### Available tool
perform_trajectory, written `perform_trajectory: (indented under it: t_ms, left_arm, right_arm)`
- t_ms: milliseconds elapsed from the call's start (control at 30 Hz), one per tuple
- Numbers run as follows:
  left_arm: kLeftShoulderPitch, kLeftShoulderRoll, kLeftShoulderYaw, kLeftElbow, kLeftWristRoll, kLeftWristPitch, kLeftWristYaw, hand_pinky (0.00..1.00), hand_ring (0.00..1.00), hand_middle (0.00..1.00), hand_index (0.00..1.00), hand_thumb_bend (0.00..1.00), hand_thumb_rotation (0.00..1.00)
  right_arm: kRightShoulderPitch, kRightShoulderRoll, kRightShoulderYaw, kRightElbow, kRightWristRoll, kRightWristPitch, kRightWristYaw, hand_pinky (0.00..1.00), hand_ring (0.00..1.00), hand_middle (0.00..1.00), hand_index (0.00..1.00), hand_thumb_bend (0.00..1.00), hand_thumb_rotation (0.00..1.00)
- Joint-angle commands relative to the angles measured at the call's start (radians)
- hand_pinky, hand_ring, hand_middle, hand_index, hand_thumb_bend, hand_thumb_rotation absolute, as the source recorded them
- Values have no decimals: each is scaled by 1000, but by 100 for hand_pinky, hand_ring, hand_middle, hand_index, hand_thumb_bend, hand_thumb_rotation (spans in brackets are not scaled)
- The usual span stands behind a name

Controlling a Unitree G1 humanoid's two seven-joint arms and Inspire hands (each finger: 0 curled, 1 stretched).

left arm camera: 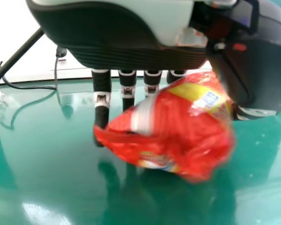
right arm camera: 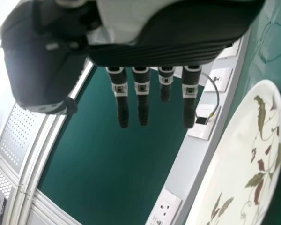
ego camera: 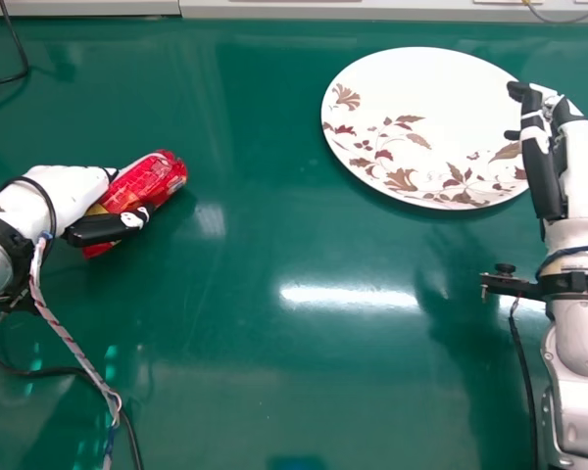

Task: Pick up biscuit and place it in the plate

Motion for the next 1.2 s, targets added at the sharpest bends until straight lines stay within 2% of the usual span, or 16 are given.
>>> perform_trajectory:
  t_ms: [0,67,200,267,333,400,500,600,667,733,800,967,1033,1100,1167]
  left_arm:
    - [162,-54,-156,63,-71,57,-218,37,41,44,52,51,0]
    - [163,-52,-161,53,-63,68,-215,39,42,44,53,51,0]
    - [168,-46,-153,54,-78,41,-188,40,44,44,53,51,0]
    - [167,-34,-157,57,-70,-3,-168,48,50,47,51,51,0]
    - [168,-21,-154,68,-69,-71,-136,52,54,49,49,51,0]
    - [164,-10,-145,81,-75,-127,-115,55,57,59,49,49,3]
    - [154,-28,-103,72,-90,-111,-98,55,57,59,49,48,4]
    - [136,-57,-33,71,-142,-113,-56,54,57,59,49,48,4]
    - [128,-83,20,56,-174,-126,-6,50,53,56,49,48,4]
    - [118,-113,71,51,-212,-160,51,31,34,49,48,50,1]
    - [97,-134,102,40,-231,-184,94,23,26,48,48,51,0]
    - [13,-210,155,96,-328,-321,200,16,21,45,49,50,0]
    - [-37,-225,152,134,-334,-383,231,15,19,45,48,50,0]
    - [-97,-243,137,179,-337,-427,238,14,18,46,48,50,0]
    - [-159,-264,115,217,-336,-442,230,14,18,45,49,50,0]
  right_arm:
    - [-3,-5,-15,-10,-2,-25,-22,67,80,83,78,56,54]
    - [-4,-2,-17,-13,-7,-16,-28,68,80,83,78,57,54]
    - [-7,-1,-17,-10,-10,-24,-38,66,79,83,77,59,56]
    - [-8,0,-16,-18,-13,-10,-40,66,79,83,77,61,57]
    - [-10,0,-15,-19,-9,-9,-40,66,79,83,77,61,57]
    - [-14,-1,-15,-15,-3,-13,-39,67,79,83,77,60,56]
    - [-22,-5,-15,-2,0,-28,-39,66,79,82,77,59,54]
    - [-30,-5,-13,1,4,-24,-33,67,80,82,77,57,52]
    - [-35,-5,-10,2,5,-15,-30,68,81,83,77,58,53]
    - [-41,-4,-5,2,3,-3,-27,68,81,83,77,58,54]
    - [-47,-3,0,-1,-3,11,-27,69,82,83,78,58,55]
    - [-65,3,9,1,2,21,-26,66,80,82,78,56,51]
    - [-70,1,10,2,-2,27,-26,67,80,82,78,54,49]
    - [-70,1,10,-5,-3,39,-26,68,81,83,79,54,50]
    - [-70,1,11,-13,-11,45,-32,69,81,83,79,55,52]
